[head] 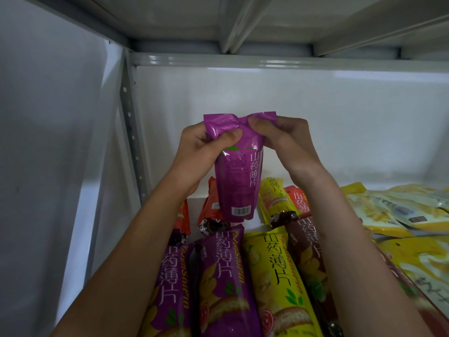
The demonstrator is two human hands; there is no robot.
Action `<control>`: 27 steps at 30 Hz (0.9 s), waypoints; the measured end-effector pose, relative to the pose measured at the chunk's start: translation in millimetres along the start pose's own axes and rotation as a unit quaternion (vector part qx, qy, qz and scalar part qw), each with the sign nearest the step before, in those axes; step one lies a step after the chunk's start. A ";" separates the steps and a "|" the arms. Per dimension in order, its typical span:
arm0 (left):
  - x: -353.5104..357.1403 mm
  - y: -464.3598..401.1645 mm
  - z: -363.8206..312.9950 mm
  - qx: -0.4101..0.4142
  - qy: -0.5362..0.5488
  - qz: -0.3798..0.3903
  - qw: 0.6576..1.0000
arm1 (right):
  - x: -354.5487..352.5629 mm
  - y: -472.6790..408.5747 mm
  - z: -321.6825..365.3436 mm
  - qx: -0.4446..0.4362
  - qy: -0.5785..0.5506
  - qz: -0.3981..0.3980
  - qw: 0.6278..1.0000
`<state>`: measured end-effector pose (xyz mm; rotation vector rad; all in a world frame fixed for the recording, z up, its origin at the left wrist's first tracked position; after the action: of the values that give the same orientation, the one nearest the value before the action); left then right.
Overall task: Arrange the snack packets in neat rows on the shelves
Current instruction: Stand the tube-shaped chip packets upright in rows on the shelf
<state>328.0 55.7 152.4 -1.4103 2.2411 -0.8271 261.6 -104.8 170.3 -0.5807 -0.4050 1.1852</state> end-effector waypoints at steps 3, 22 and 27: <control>0.7 0.5 0.6 0.000 0.007 0.005 1.000 | -2.5 -1.7 -2.0 0.006 0.002 -0.031 1.000; -0.3 -1.1 15.1 -0.068 0.089 0.018 0.994 | -1.8 0.5 -5.4 0.004 0.029 0.038 0.999; -0.5 -2.0 20.6 -0.109 0.109 0.054 0.987 | -4.6 0.1 -8.0 -0.016 0.034 -0.004 0.999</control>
<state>341.6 49.7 138.0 -1.3305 2.6194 -0.7503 264.5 -110.8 164.0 -0.6451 -0.3696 1.1497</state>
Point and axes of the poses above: each hand's wrist, its own y-axis away from the middle knuckle, its own x-axis out of the palm, z = x × y, the point moved 6 cm from there along -y, towards the middle knuckle, and after that the axes turned 4 degrees about -y, right-handed, at the moved point
